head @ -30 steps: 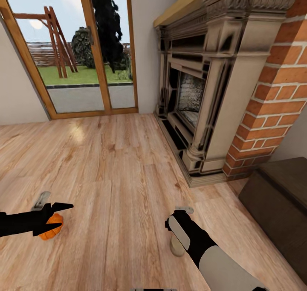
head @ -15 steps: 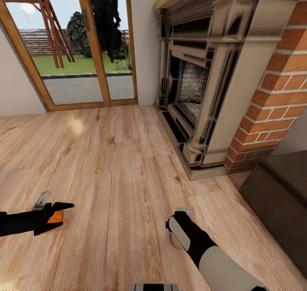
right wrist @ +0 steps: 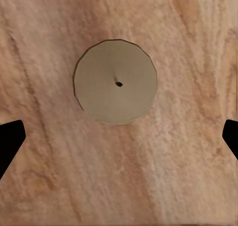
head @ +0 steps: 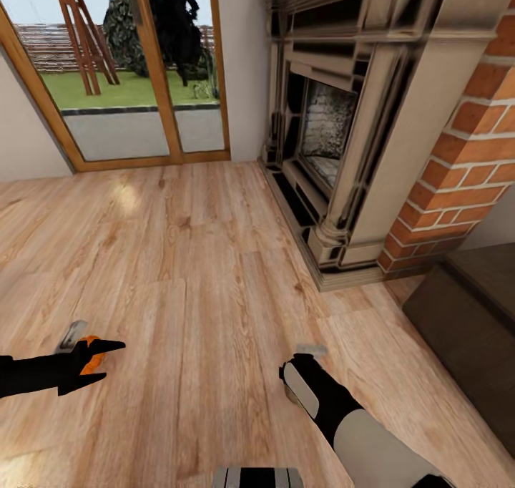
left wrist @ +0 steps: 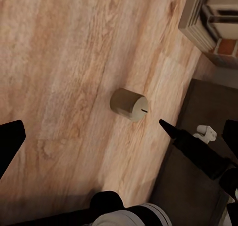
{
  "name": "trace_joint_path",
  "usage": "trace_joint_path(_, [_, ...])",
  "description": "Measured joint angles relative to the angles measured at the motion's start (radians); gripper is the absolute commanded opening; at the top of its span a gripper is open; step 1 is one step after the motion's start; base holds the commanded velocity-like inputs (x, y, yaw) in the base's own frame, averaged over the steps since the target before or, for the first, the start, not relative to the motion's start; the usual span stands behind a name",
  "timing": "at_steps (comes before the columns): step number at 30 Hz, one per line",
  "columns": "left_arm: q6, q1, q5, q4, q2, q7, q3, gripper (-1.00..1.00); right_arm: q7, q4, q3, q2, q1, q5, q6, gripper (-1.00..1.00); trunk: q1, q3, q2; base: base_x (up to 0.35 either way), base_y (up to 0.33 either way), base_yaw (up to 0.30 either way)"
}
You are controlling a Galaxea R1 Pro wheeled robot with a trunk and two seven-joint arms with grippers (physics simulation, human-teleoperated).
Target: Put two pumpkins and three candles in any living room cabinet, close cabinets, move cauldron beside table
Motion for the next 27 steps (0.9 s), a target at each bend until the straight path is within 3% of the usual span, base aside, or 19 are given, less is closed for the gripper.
trace_joint_path(5, [0.0, 0.0, 0.0, -0.002, 0.0, 0.0, -0.005, 1.0, -0.001, 0.155, -0.002, 0.0, -0.09, -0.003, -0.074, 1.0, 0.002, -0.019, -0.001, 0.0, 0.0, 0.0])
trace_joint_path(9, [0.0, 0.0, 0.002, -0.04, -0.001, 0.0, -0.014, 1.0, -0.002, 0.211, -0.001, 0.0, -0.111, -0.003, -0.117, 1.0, 0.003, -0.023, -0.001, 0.0, 0.0, 0.0])
trace_joint_path(14, [0.0, 0.0, 0.002, -0.072, -0.004, 0.0, -0.017, 1.0, -0.002, 0.221, -0.001, 0.0, -0.114, -0.003, -0.123, 1.0, 0.003, -0.023, -0.001, 0.0, 0.0, 0.0])
trace_joint_path(27, [-0.002, 0.012, -0.002, -0.049, -0.028, 0.001, -0.015, 1.0, 0.0, 0.222, 0.005, 0.0, -0.113, 0.0, -0.128, 1.0, 0.003, -0.023, -0.001, 0.068, 0.0, 0.0])
